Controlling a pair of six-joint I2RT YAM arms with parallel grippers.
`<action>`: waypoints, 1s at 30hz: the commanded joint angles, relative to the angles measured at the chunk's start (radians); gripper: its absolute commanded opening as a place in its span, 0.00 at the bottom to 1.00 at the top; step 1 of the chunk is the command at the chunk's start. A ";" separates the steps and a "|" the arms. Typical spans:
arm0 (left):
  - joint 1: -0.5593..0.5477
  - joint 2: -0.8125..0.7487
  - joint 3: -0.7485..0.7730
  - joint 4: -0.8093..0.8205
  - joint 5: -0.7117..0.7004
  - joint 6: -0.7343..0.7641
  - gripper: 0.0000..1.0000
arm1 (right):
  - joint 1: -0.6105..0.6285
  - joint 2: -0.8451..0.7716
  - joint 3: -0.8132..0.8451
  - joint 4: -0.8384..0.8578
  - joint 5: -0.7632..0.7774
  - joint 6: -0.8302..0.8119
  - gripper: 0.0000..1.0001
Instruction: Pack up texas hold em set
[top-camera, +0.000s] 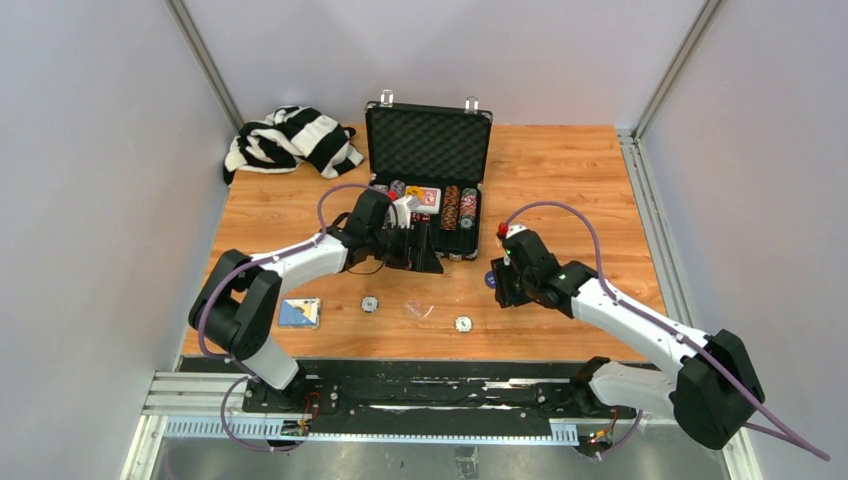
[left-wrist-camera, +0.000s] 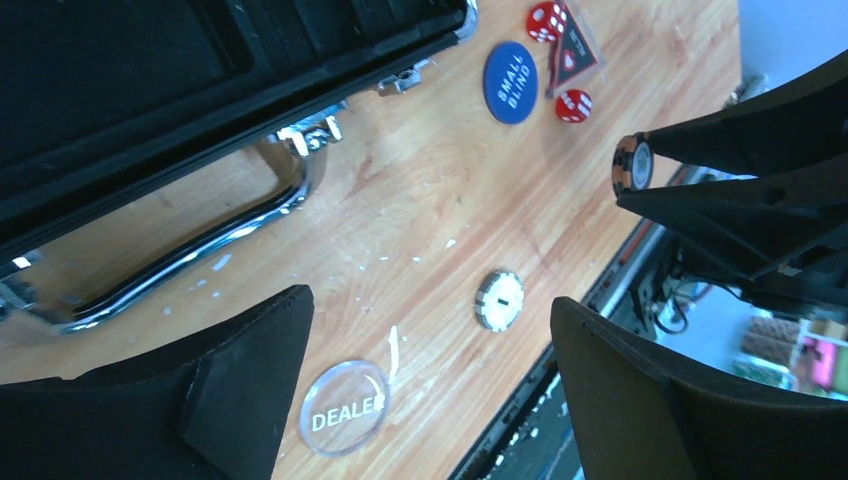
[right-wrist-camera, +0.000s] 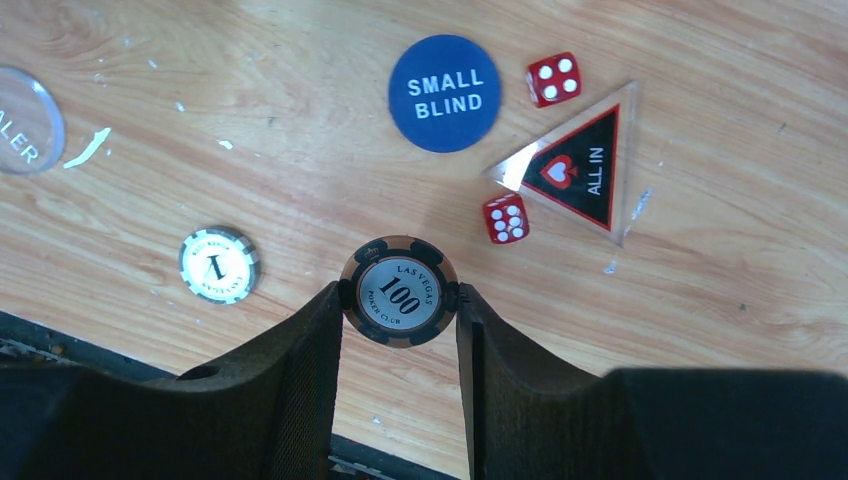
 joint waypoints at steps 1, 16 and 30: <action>-0.007 0.052 0.054 0.005 0.143 -0.049 0.92 | 0.060 0.016 0.055 -0.030 0.004 -0.012 0.37; -0.013 0.127 0.042 0.177 0.306 -0.207 0.88 | 0.186 0.070 0.149 0.015 -0.027 -0.020 0.38; -0.035 0.189 0.053 0.284 0.369 -0.302 0.87 | 0.232 0.107 0.200 0.038 -0.024 -0.030 0.38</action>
